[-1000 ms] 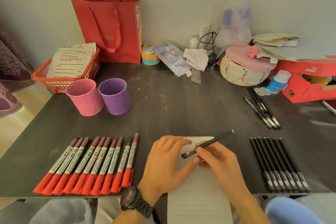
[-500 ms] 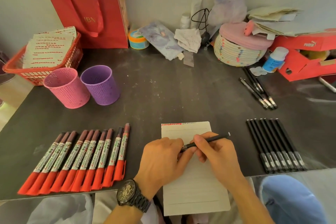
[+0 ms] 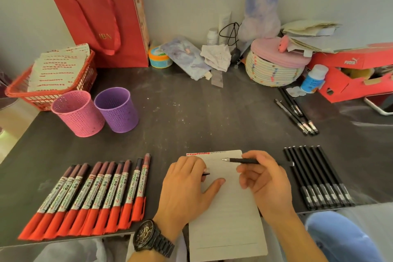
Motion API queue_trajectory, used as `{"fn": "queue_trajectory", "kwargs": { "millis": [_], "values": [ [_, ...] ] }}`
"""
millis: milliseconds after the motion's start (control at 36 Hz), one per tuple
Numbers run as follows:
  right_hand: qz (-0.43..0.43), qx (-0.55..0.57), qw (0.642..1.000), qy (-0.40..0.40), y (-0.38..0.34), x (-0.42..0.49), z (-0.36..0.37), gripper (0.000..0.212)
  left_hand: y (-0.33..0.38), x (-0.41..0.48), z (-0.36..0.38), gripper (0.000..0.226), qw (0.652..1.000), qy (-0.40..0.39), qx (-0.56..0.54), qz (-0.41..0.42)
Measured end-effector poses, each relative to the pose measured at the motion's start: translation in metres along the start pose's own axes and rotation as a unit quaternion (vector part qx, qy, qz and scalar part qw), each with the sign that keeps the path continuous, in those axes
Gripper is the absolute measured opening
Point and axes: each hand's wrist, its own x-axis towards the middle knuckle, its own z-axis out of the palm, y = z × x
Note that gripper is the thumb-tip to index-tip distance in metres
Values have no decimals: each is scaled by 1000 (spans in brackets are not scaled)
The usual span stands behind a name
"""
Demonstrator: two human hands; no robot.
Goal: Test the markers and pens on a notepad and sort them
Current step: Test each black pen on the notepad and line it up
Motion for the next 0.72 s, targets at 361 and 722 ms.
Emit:
{"fn": "queue_trajectory", "kwargs": {
  "millis": [361, 722],
  "values": [
    [-66, -296, 952, 43, -11, 74, 0, 28, -1, 2, 1, 59, 991, -78, -47, -97],
    [-119, -372, 920, 39, 5, 79, -3, 22, 5, 7, -2, 42, 996, -60, -27, -57]
  ]
}}
